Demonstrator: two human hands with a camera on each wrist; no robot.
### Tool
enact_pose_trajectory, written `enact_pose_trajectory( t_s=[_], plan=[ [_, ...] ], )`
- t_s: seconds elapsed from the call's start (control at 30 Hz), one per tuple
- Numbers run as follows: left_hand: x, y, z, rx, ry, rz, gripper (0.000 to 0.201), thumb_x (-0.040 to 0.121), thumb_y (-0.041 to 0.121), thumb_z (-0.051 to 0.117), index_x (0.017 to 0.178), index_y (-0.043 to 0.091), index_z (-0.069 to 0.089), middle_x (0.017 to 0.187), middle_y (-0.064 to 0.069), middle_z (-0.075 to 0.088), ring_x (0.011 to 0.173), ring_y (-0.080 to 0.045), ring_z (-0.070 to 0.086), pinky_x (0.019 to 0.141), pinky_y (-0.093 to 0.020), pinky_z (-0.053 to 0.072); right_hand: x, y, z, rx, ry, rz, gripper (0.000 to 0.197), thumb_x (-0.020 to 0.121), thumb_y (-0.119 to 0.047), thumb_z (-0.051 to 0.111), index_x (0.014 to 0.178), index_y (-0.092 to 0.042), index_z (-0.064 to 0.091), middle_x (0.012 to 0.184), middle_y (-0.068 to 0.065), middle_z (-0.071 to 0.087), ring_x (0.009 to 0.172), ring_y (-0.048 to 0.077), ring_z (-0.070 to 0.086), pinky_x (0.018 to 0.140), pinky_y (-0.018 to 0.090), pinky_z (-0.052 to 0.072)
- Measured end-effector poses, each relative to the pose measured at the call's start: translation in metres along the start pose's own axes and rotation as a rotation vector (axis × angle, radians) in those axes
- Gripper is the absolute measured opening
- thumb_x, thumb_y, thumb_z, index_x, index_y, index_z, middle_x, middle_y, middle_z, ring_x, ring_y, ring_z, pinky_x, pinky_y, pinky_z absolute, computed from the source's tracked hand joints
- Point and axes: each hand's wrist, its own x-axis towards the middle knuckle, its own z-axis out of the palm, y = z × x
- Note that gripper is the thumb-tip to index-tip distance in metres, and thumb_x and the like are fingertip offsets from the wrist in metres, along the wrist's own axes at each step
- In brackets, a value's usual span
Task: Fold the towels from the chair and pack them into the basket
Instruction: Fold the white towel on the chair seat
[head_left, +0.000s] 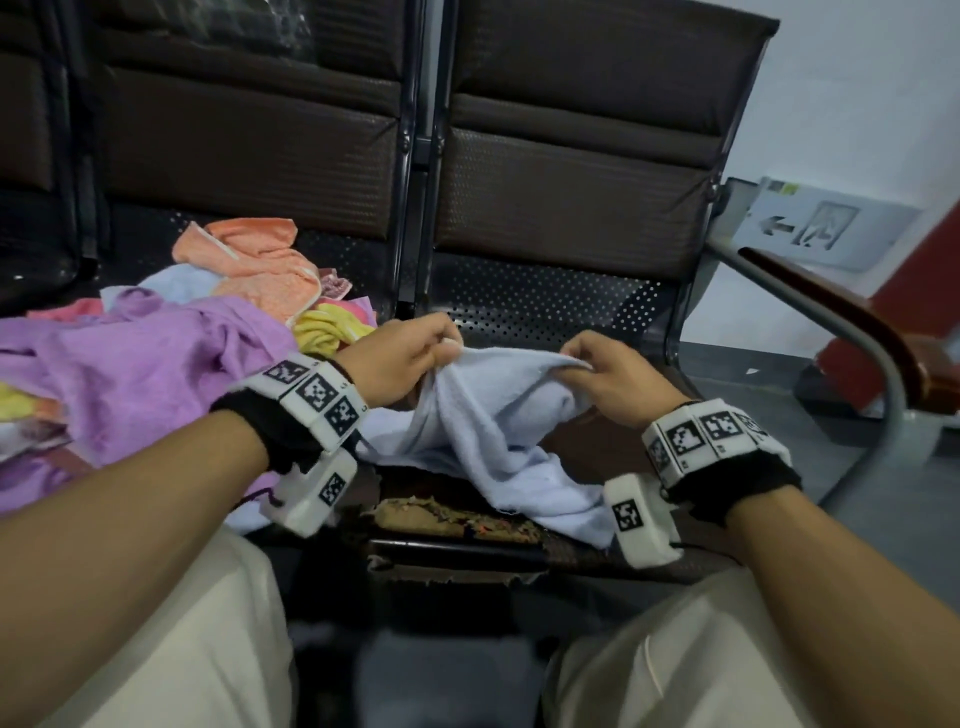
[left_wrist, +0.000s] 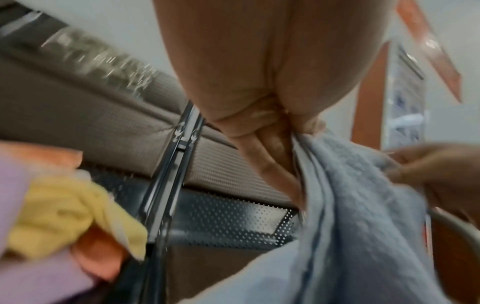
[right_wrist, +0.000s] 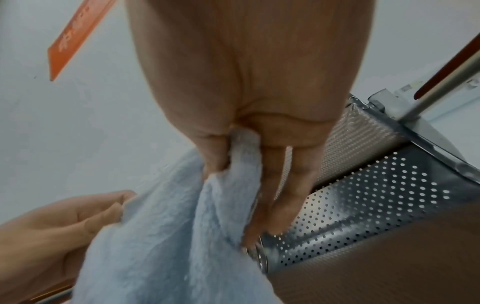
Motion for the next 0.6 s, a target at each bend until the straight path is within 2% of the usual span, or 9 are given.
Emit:
enact_pose_trajectory(
  t_s=[0.1, 0.2, 0.3, 0.37, 0.43, 0.5, 0.6],
  plan=[
    [-0.002, 0.019, 0.002, 0.119, -0.039, 0.035, 0.023, 0.098, 0.027, 0.043, 0.112, 0.017, 0.059, 0.095, -0.002, 0.066, 0.08, -0.015, 0.059, 0.072, -0.03, 0.05, -0.005, -0.017, -0.014, 0.051, 0.042, 0.001, 0.02, 0.093, -0.013, 0.057, 0.074, -0.019, 0.063, 0.069, 0.003, 0.064, 0.056, 0.016, 0.065, 0.043, 0.025, 0.051],
    [0.0, 0.033, -0.004, 0.195, -0.017, 0.022, 0.025, 0.099, 0.031, 0.042, 0.11, 0.019, 0.059, 0.097, -0.004, 0.066, 0.081, -0.016, 0.06, 0.078, -0.035, 0.052, -0.002, -0.04, -0.039, -0.1, 0.094, -0.036, 0.016, 0.087, -0.013, 0.061, 0.073, -0.017, 0.067, 0.066, 0.005, 0.068, 0.051, 0.013, 0.064, 0.044, 0.016, 0.045],
    [0.0, 0.048, -0.031, 0.176, 0.121, -0.011, 0.024, 0.099, 0.034, 0.039, 0.101, 0.018, 0.057, 0.088, -0.009, 0.065, 0.081, -0.026, 0.063, 0.076, -0.04, 0.052, -0.003, -0.064, -0.068, -0.131, 0.156, -0.055, 0.012, 0.085, -0.014, 0.067, 0.073, -0.017, 0.067, 0.063, 0.007, 0.067, 0.049, 0.014, 0.062, 0.045, 0.013, 0.041],
    [0.002, 0.063, -0.055, 0.187, 0.253, 0.004, 0.024, 0.099, 0.034, 0.037, 0.098, 0.019, 0.056, 0.082, -0.007, 0.064, 0.08, -0.03, 0.062, 0.071, -0.036, 0.048, -0.004, -0.083, -0.086, -0.148, 0.236, -0.088, 0.012, 0.086, -0.011, 0.065, 0.08, -0.021, 0.069, 0.073, 0.004, 0.066, 0.066, 0.012, 0.062, 0.055, 0.015, 0.041],
    [0.005, 0.078, -0.079, 0.163, 0.413, 0.035, 0.024, 0.099, 0.03, 0.039, 0.099, 0.016, 0.058, 0.088, -0.012, 0.067, 0.086, -0.032, 0.062, 0.072, -0.036, 0.044, -0.005, -0.104, -0.099, -0.109, 0.329, -0.135, 0.018, 0.085, -0.008, 0.062, 0.089, -0.022, 0.072, 0.079, 0.001, 0.065, 0.08, 0.014, 0.061, 0.066, 0.018, 0.041],
    [0.009, 0.093, -0.098, 0.094, 0.559, 0.046, 0.022, 0.098, 0.024, 0.042, 0.098, 0.012, 0.061, 0.097, -0.014, 0.067, 0.093, -0.032, 0.06, 0.073, -0.034, 0.04, -0.007, -0.12, -0.108, -0.038, 0.441, -0.158, 0.017, 0.084, -0.013, 0.06, 0.089, -0.023, 0.073, 0.079, 0.0, 0.066, 0.083, 0.015, 0.062, 0.069, 0.02, 0.04],
    [0.015, 0.104, -0.109, 0.04, 0.641, -0.006, 0.022, 0.097, 0.017, 0.042, 0.099, 0.004, 0.06, 0.104, -0.019, 0.065, 0.1, -0.034, 0.057, 0.07, -0.03, 0.03, -0.009, -0.129, -0.112, 0.039, 0.53, -0.147, 0.01, 0.084, -0.024, 0.062, 0.085, -0.024, 0.072, 0.08, -0.002, 0.068, 0.083, 0.015, 0.062, 0.069, 0.021, 0.039]
  ],
)
